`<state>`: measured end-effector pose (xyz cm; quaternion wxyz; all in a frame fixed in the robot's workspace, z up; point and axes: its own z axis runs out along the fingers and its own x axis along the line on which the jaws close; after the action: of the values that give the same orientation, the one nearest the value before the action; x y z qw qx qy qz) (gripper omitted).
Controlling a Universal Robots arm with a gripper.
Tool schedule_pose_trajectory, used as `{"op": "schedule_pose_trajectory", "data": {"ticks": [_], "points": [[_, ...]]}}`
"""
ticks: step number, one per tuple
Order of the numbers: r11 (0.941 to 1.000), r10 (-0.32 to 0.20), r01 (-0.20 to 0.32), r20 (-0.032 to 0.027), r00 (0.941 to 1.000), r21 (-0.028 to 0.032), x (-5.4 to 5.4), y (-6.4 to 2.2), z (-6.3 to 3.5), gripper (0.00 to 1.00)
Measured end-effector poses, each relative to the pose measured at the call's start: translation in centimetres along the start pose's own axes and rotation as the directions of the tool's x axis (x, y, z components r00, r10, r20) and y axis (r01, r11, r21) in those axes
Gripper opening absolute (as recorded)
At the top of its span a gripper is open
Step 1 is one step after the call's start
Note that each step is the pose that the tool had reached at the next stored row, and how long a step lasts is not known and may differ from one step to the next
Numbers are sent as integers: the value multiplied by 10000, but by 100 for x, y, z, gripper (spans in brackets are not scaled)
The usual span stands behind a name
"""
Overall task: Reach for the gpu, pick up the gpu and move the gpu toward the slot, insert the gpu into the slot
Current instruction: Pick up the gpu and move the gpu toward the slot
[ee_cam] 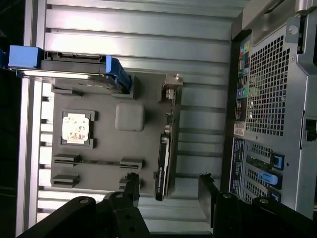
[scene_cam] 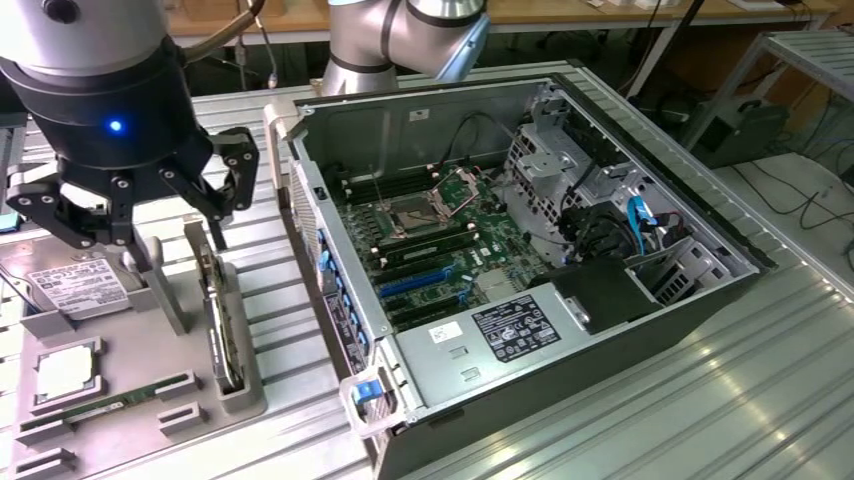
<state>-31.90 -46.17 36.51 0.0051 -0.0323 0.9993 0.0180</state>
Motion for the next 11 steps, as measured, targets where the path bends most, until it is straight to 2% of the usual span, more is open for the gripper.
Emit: {"op": "schedule_pose_trajectory", "data": {"ticks": [5,7,11], "points": [[10000,-1,1,1,10000,-1,8,-123,11,60],[10000,-1,1,0,10000,-1,14,-211,20,60],[10000,-1,1,-1,10000,1,20,-312,29,60]]}}
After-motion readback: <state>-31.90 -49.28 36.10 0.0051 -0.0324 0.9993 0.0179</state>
